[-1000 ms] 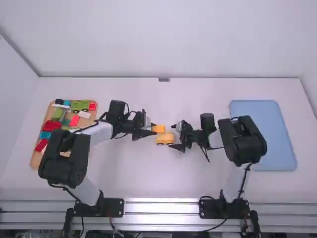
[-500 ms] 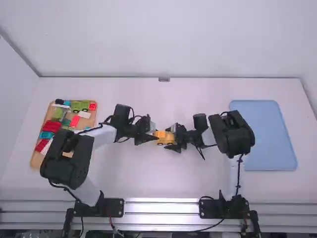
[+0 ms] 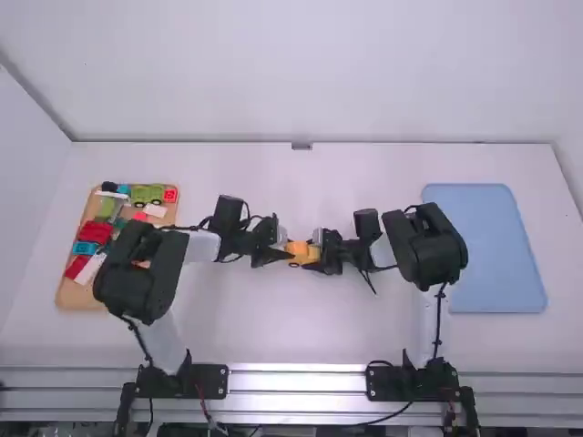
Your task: Assemble lego blocks to make yellow taxi
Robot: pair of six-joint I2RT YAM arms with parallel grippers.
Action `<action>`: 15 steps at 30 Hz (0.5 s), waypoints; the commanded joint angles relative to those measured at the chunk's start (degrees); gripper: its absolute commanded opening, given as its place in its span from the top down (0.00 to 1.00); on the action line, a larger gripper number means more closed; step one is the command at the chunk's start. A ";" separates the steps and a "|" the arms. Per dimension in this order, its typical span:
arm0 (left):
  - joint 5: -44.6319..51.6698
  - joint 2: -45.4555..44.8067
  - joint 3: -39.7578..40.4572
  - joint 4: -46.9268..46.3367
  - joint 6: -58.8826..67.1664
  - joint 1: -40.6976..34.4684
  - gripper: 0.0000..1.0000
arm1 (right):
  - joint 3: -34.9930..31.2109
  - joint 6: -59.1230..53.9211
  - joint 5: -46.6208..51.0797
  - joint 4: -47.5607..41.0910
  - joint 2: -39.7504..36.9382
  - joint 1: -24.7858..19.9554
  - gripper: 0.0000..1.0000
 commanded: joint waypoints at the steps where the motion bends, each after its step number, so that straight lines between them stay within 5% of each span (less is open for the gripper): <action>1: 3.41 0.66 -0.39 -0.11 -0.22 -0.22 0.98 | 0.57 -0.39 1.44 -2.01 0.83 0.00 0.54; 7: 4.50 2.03 0.55 -0.39 -0.20 -0.22 0.98 | 2.82 -7.50 0.81 -11.04 0.83 -0.04 0.57; 15: 4.92 4.15 0.52 0.42 -0.22 -0.55 0.98 | 3.23 -7.58 1.01 -12.22 0.83 0.02 0.56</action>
